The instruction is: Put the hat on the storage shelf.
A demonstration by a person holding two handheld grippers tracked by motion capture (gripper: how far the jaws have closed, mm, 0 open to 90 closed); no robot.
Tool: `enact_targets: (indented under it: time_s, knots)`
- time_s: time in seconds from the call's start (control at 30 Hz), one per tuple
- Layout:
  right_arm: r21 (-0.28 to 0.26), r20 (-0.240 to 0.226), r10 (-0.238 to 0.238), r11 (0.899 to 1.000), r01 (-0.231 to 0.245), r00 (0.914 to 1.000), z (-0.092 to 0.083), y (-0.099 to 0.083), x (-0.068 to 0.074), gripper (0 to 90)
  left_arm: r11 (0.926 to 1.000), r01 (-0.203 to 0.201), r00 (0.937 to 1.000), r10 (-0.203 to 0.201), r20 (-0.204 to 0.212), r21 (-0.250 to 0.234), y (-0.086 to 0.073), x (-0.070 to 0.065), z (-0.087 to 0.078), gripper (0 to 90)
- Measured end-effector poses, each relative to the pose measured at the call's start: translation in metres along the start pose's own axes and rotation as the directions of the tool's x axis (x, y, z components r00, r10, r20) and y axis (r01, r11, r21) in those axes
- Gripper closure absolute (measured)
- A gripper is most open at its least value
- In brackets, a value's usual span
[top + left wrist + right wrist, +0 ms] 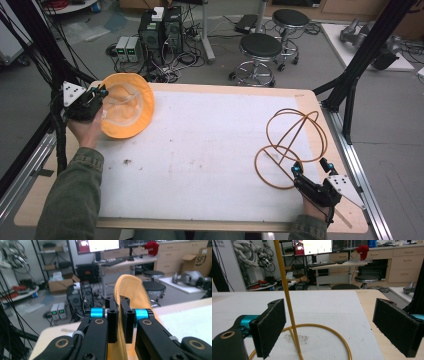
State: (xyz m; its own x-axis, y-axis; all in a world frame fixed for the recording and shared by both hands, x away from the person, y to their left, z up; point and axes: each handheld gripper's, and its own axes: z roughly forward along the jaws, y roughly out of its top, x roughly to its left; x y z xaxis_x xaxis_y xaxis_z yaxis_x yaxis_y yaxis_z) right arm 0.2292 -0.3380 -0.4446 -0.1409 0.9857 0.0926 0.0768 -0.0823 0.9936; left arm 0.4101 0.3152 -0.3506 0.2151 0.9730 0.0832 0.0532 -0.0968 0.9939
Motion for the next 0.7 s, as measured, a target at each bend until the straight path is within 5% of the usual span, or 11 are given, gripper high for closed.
enact_targets:
  time_s: [0.4,0.7]
  knots:
    - [-0.009,-0.004,0.014,1.000,-0.014,0.9999,-0.002,0.001,0.000,10.2,0.9934,-0.045,0.9989,0.046,0.004,-0.106,0.035,-0.022,-0.007,86.0]
    - [-0.006,-0.024,0.020,1.000,-0.020,0.9995,0.000,0.000,0.001,10.2,0.9883,-0.079,0.9968,0.078,-0.016,-0.130,0.062,-0.042,-0.011,85.9]
